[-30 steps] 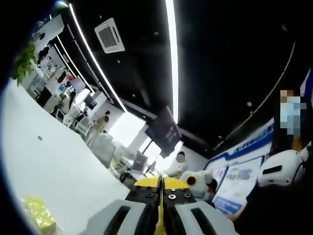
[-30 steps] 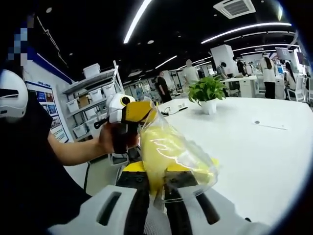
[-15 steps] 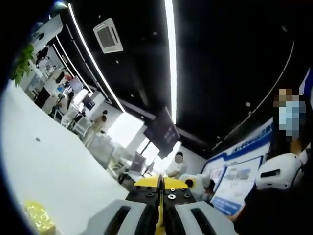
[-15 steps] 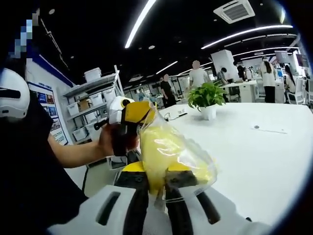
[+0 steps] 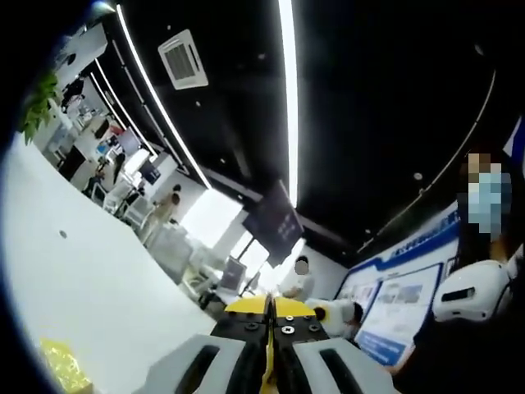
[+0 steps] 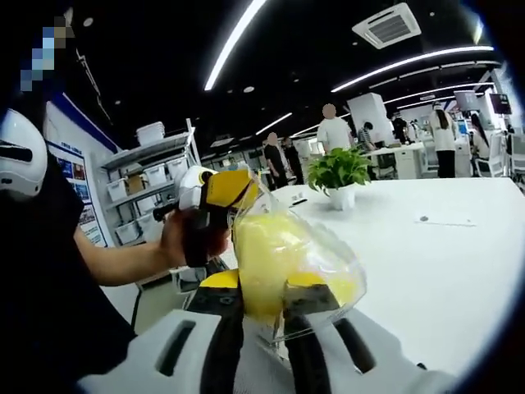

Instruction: Compare the silicone blocks by pressing each to a similar depth, holding the contact briefly, and releasing to observe deformation and rebound differences across the visible hardness samples.

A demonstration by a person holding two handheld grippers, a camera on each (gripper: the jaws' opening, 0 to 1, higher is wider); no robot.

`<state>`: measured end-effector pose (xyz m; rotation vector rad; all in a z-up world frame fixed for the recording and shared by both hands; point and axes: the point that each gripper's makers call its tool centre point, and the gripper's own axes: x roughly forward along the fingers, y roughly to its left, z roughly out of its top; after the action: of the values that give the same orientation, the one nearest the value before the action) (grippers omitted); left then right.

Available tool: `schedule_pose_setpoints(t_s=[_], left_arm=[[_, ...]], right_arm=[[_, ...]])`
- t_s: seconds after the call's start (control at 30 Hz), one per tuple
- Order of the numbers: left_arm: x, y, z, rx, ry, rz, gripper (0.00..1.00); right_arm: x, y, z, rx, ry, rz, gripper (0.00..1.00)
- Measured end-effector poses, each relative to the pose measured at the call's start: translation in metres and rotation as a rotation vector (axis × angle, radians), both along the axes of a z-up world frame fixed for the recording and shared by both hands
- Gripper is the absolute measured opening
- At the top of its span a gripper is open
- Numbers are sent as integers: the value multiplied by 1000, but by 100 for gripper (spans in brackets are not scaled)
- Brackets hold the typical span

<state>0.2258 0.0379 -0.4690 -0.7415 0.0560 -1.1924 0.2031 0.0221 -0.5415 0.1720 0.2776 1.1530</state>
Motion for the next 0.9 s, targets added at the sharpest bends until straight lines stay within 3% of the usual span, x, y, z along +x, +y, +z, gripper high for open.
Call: schedule_pose_setpoints(t_s=[0.27, 0.37, 0.5, 0.9], left_arm=[[6, -3, 2, -2, -1, -1, 0], [9, -3, 1, -2, 5, 0, 0], [13, -1, -1, -1, 9, 16, 0], [22, 9, -12, -11, 47, 48, 0]], right_arm=[[8, -5, 1, 28, -28, -25, 18], [14, -9, -4, -7, -58, -56, 22], [20, -14, -10, -33, -75, -98, 36], [31, -41, -38, -121, -85, -227, 52]])
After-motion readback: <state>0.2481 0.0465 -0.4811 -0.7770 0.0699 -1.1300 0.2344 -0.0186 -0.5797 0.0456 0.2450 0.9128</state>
